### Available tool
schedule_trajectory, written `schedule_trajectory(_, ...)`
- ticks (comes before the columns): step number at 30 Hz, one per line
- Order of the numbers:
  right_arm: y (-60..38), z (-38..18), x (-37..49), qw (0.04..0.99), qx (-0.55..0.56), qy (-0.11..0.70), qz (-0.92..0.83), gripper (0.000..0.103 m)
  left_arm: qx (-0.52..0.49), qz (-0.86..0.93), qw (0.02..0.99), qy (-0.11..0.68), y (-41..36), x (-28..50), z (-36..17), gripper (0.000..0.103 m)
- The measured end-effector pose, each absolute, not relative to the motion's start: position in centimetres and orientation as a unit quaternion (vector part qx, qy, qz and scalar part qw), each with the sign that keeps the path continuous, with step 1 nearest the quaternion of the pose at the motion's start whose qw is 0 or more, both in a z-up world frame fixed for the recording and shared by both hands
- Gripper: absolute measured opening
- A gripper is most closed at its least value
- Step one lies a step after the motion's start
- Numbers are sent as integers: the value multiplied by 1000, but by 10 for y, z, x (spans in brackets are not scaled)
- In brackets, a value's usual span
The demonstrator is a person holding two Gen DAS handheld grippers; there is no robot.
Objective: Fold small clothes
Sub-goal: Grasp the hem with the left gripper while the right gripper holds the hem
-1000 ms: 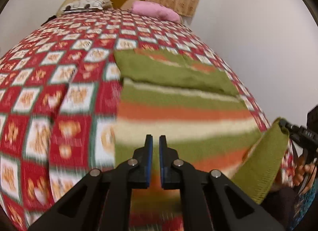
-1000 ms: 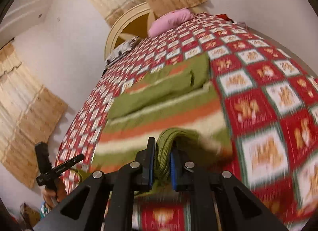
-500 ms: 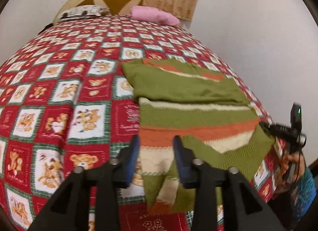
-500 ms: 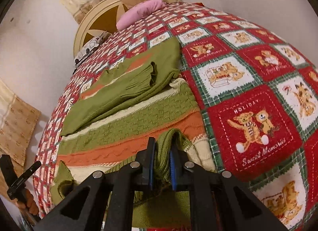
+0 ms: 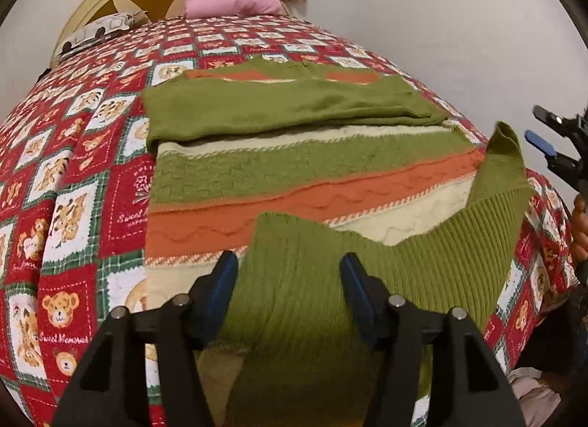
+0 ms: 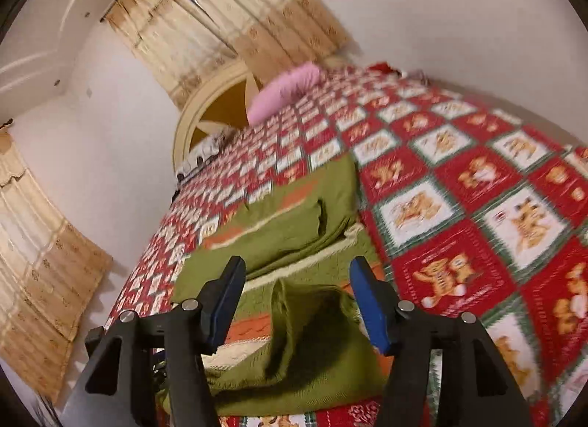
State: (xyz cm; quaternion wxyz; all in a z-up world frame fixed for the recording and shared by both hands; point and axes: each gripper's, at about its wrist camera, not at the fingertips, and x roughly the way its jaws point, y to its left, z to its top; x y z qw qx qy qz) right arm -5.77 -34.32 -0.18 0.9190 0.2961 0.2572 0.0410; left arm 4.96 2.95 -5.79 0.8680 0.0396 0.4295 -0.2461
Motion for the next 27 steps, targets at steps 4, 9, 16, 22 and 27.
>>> schedule_trajectory(4, -344, -4, -74, 931, 261, 255, 5, 60, 39, -249, 871, 421, 27, 43, -57, 14)
schedule_trajectory(9, -346, -11, -83, 935, 228, 272, -15, 60, 18, -251, 880, 403, 30, 39, -48, 11)
schedule_trajectory(16, -322, -16, -65, 944, 123, 305, -1, 60, -61, -235, 884, 399, 56, 51, -46, 11)
schedule_trajectory(22, -300, -27, -37, 938, 89, 334, 13, 60, -78, -249, 869, 420, 56, 55, -63, 13)
schedule_trajectory(27, -291, -29, -21, 935, 73, 347, 22, 60, -109, -277, 857, 421, 59, 63, -62, 24)
